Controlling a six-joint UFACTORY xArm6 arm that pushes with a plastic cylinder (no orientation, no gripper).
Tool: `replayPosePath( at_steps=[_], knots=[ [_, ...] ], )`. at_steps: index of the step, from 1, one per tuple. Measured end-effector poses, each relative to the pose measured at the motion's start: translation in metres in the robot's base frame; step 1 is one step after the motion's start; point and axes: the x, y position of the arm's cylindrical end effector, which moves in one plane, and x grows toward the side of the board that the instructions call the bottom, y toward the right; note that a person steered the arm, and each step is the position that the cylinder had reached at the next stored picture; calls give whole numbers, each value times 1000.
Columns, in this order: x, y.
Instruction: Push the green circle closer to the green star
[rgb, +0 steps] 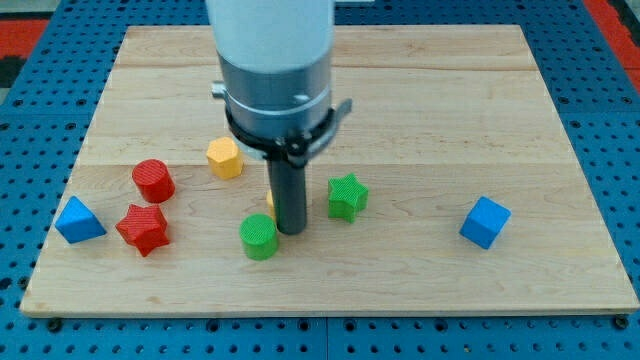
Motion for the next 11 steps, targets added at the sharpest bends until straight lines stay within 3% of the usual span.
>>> replayPosePath(
  at_steps=[1,3,5,6,8,9,11],
  knots=[
    [-35,-10],
    [-26,-26],
    [-11,17],
    [-23,3],
    [5,-74],
    [28,-67],
    [38,83]
  ],
)
